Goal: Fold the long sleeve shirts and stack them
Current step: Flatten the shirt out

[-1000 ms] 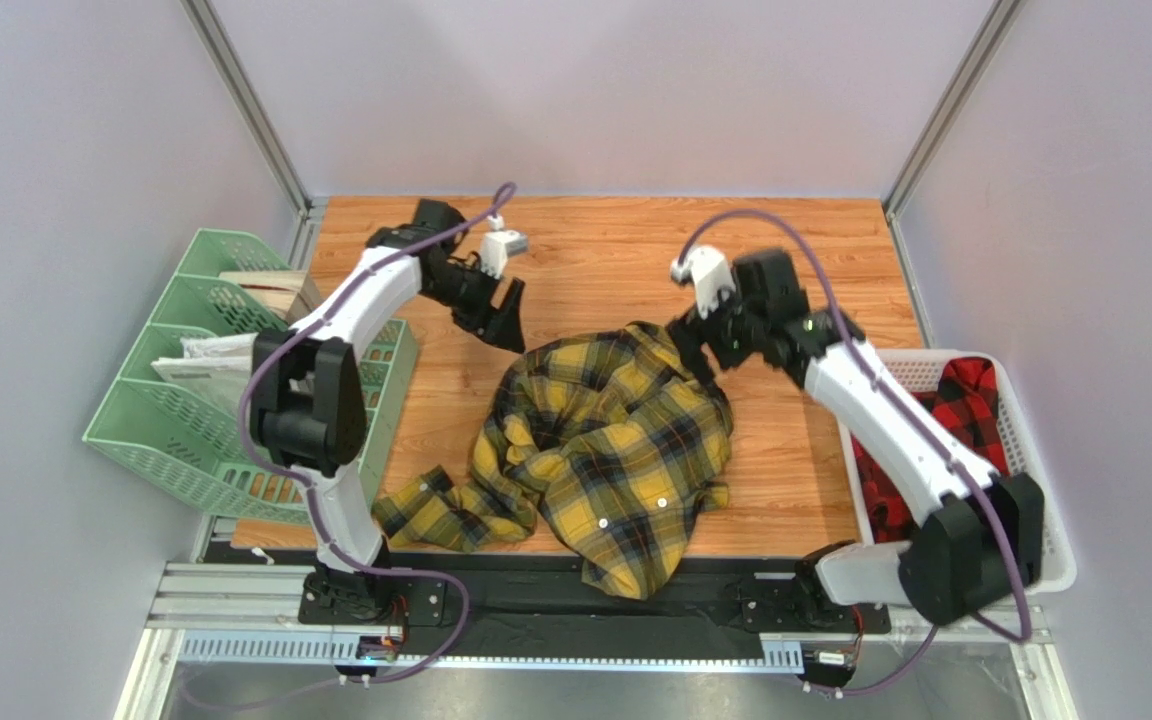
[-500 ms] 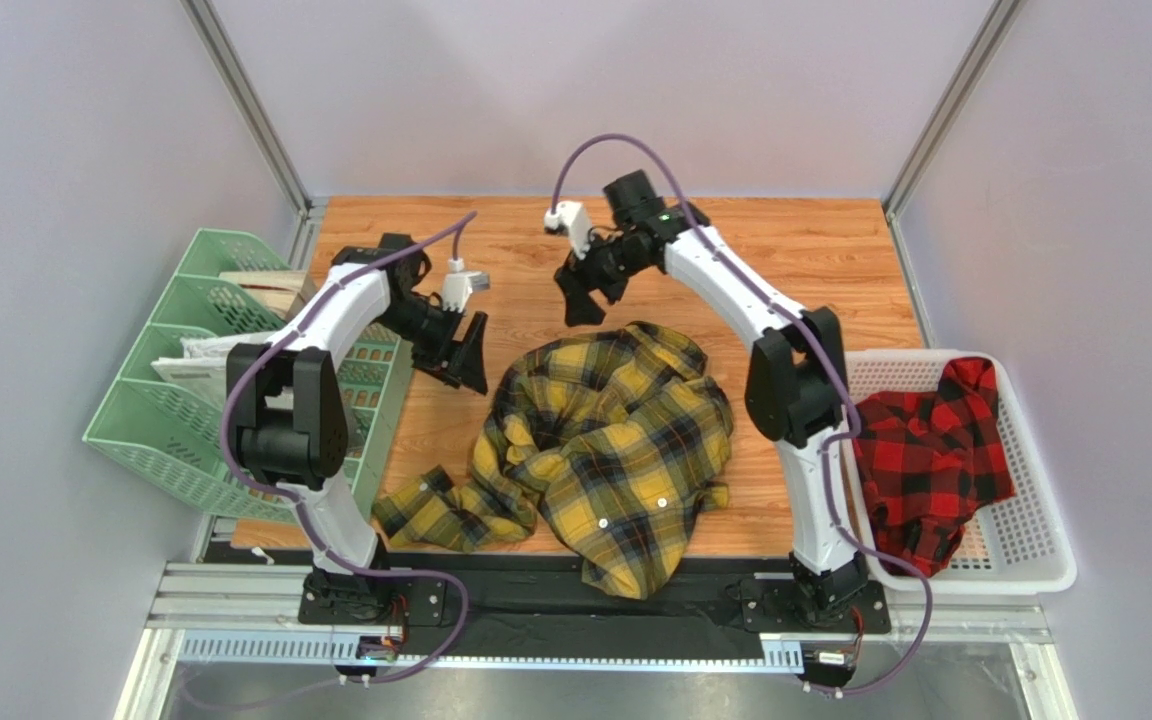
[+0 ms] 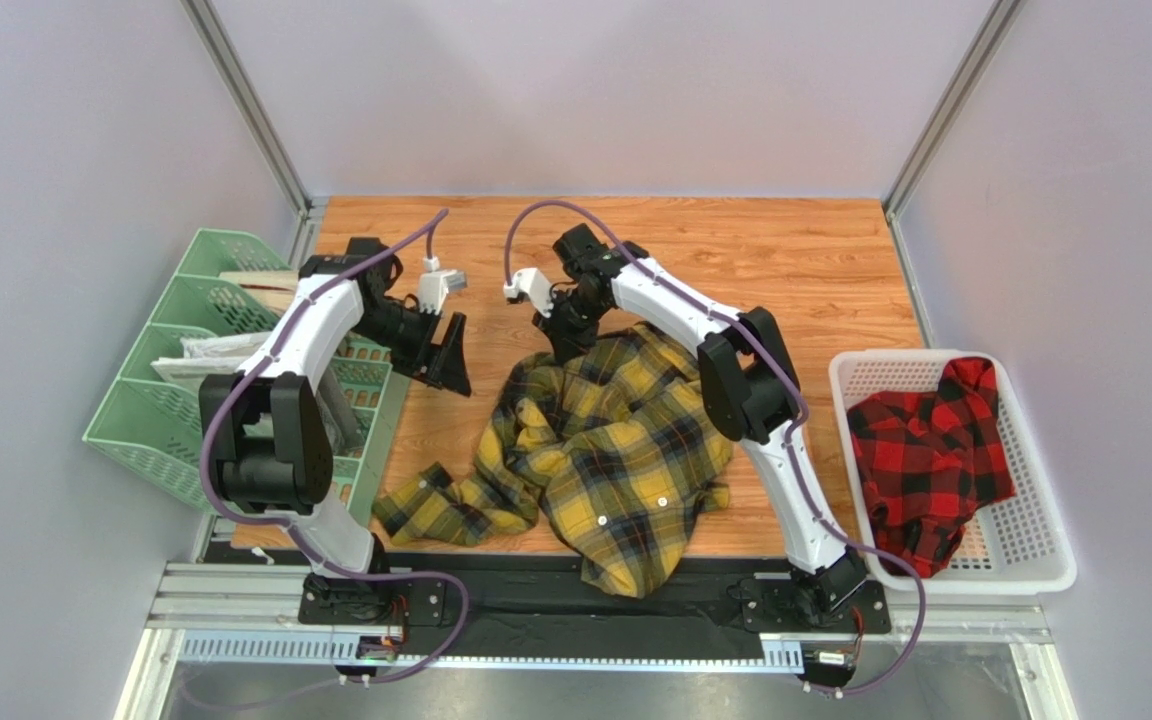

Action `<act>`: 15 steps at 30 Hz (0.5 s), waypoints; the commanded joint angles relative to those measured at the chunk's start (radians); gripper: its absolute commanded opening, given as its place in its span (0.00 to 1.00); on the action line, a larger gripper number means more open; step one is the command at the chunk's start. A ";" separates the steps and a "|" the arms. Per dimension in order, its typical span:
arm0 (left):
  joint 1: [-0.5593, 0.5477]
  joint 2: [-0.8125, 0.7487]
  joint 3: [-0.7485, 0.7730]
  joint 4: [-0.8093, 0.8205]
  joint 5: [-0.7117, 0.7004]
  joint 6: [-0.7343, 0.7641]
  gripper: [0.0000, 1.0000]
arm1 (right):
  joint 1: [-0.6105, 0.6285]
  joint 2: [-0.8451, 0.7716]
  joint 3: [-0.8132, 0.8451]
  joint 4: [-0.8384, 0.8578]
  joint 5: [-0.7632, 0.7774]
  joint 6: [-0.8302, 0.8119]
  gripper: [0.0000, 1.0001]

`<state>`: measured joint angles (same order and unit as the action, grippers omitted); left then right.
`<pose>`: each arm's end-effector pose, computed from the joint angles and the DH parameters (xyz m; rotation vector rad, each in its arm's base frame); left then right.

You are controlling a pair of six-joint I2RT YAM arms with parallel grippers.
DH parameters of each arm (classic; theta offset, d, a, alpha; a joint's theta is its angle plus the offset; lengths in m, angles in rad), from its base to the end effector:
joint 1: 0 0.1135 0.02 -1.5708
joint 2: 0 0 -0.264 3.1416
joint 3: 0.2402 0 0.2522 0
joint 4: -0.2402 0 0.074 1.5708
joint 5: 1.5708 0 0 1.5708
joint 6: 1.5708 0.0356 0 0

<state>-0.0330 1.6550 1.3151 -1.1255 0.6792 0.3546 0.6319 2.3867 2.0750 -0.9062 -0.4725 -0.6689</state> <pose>0.3029 -0.0324 0.2503 0.5862 2.7177 -0.9459 0.3942 0.3086 0.1772 -1.7349 2.0880 0.6439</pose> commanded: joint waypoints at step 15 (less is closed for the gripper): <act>-0.192 0.262 0.180 0.170 -0.280 0.030 0.94 | -0.360 -0.440 -0.506 0.039 0.178 0.388 0.00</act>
<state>-0.2306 1.8336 1.4082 -1.0401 0.5224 0.3977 0.2062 2.0342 1.6863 -0.8860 -0.2989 -0.3843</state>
